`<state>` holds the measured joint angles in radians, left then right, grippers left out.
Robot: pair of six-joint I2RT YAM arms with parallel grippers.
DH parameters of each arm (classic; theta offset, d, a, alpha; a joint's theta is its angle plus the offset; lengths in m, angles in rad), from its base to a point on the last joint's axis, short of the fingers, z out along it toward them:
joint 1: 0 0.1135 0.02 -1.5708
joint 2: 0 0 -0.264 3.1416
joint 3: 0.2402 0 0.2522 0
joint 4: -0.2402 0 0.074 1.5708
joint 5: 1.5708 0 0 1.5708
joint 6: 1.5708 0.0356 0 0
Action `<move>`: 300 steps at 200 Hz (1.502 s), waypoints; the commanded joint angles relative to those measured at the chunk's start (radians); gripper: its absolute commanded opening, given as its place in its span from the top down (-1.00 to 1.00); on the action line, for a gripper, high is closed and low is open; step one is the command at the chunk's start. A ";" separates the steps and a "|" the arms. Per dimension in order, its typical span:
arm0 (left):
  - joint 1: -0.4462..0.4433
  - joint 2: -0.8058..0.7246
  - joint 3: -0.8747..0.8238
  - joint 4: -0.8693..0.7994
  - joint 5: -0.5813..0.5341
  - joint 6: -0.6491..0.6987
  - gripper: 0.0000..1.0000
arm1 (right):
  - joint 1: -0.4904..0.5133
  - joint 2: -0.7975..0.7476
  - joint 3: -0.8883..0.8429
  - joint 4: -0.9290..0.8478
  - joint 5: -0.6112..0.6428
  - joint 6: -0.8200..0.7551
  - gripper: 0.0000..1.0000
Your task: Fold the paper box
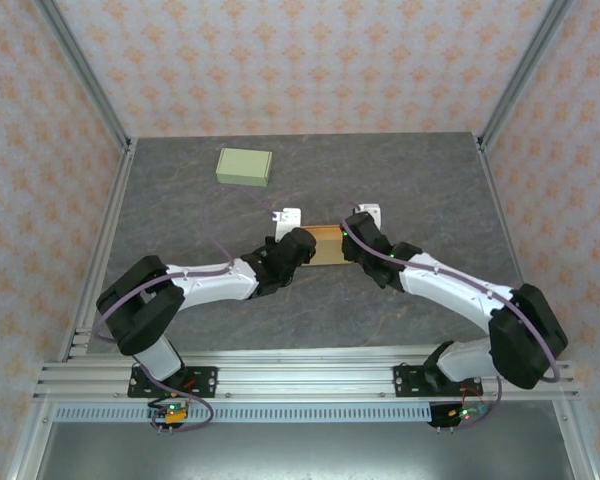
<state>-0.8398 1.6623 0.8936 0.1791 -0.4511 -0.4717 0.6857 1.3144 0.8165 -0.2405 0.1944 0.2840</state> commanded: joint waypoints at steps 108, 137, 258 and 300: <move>-0.002 0.103 -0.017 -0.066 0.067 0.096 1.00 | -0.144 -0.055 0.205 -0.366 -0.196 0.900 -0.89; -0.001 0.107 -0.026 -0.052 0.067 0.087 1.00 | -0.116 -0.027 0.085 -0.032 -0.385 1.213 -0.99; -0.004 0.058 -0.101 0.040 0.079 0.090 0.84 | -0.068 0.213 0.018 0.318 -0.310 1.510 -0.32; -0.003 -0.068 -0.173 0.104 0.164 0.111 0.24 | -0.064 0.210 -0.007 0.255 -0.239 1.506 0.02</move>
<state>-0.8379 1.6413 0.7864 0.3805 -0.3801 -0.3794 0.6197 1.5166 0.8391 0.0353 -0.1177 1.7630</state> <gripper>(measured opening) 0.287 0.520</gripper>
